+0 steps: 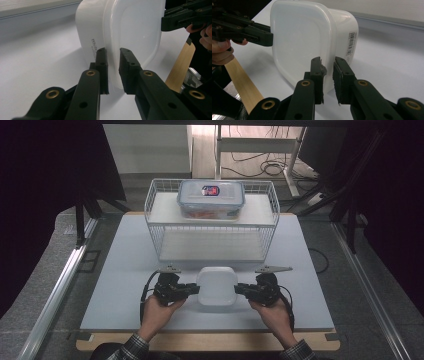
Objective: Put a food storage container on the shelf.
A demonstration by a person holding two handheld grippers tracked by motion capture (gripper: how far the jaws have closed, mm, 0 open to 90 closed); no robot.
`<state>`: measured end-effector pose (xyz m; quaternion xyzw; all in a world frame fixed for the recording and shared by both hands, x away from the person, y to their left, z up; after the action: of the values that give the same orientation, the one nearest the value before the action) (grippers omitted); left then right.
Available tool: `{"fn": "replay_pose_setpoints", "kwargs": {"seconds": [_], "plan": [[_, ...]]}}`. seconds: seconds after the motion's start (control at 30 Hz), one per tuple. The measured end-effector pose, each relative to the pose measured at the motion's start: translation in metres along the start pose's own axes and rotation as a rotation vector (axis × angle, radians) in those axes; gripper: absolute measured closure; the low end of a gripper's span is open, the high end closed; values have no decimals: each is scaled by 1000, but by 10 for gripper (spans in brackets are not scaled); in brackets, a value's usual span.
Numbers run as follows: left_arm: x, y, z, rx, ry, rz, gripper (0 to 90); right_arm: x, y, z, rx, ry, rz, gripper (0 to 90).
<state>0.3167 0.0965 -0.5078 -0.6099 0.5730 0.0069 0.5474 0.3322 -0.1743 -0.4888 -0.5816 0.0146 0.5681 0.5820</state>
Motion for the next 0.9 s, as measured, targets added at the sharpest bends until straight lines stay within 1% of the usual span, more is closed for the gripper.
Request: {"fn": "replay_pose_setpoints", "kwargs": {"seconds": [0.03, 0.1, 0.2, 0.3, 0.43, 0.5, 0.57, 0.73, 0.9], "plan": [[0, 0, 0, 5, -11, 0, 787, 0, 0, 1, -7, 5, -4, 784], [0, -1, 0, 8, -19, -6, 788, 0, 0, 3, -25, 22, -17, 785], [-5, -4, 0, 11, -17, -26, 788, -2, -3, 5, -33, 17, -37, 786], [-9, -8, -2, 23, -30, -39, 788, -5, -7, 6, -43, 16, -53, 786], [-15, -14, -3, 36, -36, -52, 788, -9, -13, 10, -68, 24, -71, 786], [-18, -18, -4, 42, -38, -59, 788, -12, -18, 11, -88, 32, -86, 786], [-22, -23, -5, 52, -41, -69, 789, -15, -23, 13, -91, 31, -97, 787], [-34, -37, -9, 79, -54, -94, 788, -25, -38, 17, -124, 39, -131, 787], [-47, -52, -14, 112, -79, -121, 788, -34, -53, 21, -145, 43, -158, 787]]}}
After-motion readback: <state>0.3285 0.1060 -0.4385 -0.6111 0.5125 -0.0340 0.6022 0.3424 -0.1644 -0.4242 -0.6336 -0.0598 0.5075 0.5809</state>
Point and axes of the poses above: each handheld gripper's, and its own axes: x roughly forward along the jaws, y roughly out of its underside, z roughly to its left, the point moved 3 cm from there along x, roughly forward along the jaws, and after that the axes turned 5 degrees about z, right-handed, at the moved point
